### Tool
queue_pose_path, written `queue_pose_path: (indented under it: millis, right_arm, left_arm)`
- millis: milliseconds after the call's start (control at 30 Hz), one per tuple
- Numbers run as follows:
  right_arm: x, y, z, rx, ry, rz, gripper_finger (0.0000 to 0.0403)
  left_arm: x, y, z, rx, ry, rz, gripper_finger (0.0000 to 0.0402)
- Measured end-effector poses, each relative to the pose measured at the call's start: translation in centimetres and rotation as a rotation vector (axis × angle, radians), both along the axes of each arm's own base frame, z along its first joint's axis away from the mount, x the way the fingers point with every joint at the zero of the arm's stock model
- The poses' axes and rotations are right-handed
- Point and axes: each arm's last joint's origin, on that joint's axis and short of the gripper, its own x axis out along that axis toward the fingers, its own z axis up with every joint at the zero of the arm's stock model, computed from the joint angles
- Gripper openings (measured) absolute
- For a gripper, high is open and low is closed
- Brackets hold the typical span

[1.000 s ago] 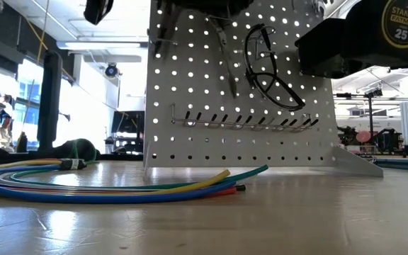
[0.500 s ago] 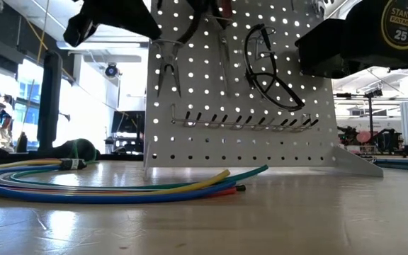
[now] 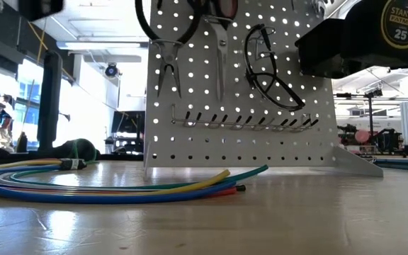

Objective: Hang tools onto peg board
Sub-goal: Hang the plier on the peg board

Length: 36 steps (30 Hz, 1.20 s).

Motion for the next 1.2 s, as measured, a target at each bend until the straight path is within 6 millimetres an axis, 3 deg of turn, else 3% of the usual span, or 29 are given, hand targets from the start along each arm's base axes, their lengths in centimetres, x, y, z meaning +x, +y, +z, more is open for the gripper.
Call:
queue_pose_path:
  millis: [233,400,567,733,833,933,1200]
  right_arm:
    - [-0.8,2.8,1.8,0.022,0.012,0.064,0.0108]
    - [-2.4,5.3,3.2,0.202,0.139,0.027,0.0089]
    - [-5.8,7.6,2.8,0.478,0.311,-0.227,0.0011]
    - [-11.2,9.2,2.4,0.732,0.330,-0.586,0.0002]
    - [-14.1,9.0,2.1,0.851,0.271,-0.784,0.0001]
    - [-15.6,8.1,2.1,0.895,0.183,-0.931,0.0000]
    - [-16.1,3.5,3.9,0.949,0.186,-1.023,0.0000]
  left_arm:
    - [-3.3,1.0,1.2,-0.006,0.057,0.034,0.0000]
    - [-4.9,2.3,2.7,0.003,0.050,0.018,0.0000]
    - [-6.0,3.4,3.4,0.085,0.083,-0.018,0.0000]
    - [-6.5,4.5,3.8,0.130,0.112,-0.022,0.0000]
    - [-6.2,5.0,3.3,0.085,0.110,-0.044,0.0000]
    - [-5.3,5.4,2.0,0.000,0.128,-0.118,0.0000]
    - [-3.0,5.8,-1.2,-0.239,-0.032,-0.303,0.0000]
